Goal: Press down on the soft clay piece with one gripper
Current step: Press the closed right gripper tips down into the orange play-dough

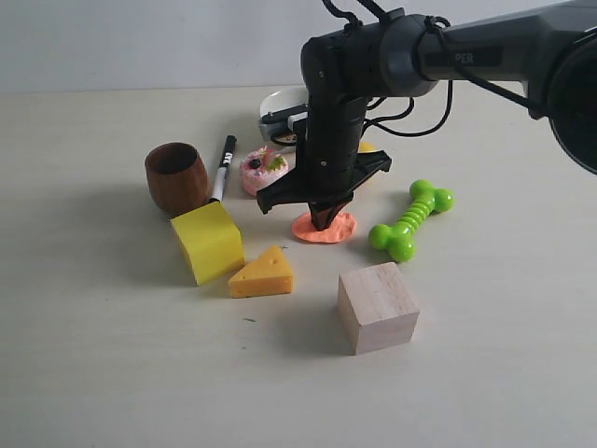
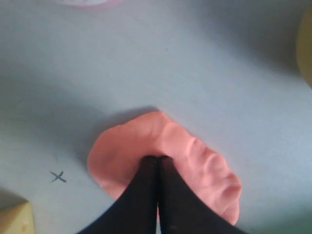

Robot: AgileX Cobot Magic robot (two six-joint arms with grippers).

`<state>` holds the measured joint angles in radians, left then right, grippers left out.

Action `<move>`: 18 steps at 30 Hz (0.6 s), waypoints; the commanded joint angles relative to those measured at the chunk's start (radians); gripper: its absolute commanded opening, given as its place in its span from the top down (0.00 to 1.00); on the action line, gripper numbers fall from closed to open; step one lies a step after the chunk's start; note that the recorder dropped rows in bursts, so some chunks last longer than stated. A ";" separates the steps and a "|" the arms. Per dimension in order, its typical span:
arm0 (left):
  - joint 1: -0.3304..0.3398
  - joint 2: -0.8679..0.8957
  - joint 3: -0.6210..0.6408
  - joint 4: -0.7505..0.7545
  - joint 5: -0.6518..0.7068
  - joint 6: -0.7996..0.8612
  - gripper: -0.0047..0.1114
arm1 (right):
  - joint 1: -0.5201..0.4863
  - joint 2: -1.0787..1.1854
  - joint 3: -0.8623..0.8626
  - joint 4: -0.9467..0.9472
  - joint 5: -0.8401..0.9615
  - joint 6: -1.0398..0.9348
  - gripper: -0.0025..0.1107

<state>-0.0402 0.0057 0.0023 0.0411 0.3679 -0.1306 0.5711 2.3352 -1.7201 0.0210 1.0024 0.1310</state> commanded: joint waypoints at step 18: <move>-0.008 -0.006 -0.002 -0.004 -0.008 -0.002 0.96 | -0.001 0.062 0.026 -0.021 0.014 0.000 0.98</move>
<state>-0.0402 0.0057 0.0023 0.0411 0.3679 -0.1306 0.5711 2.3371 -1.7201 0.0210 1.0060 0.1310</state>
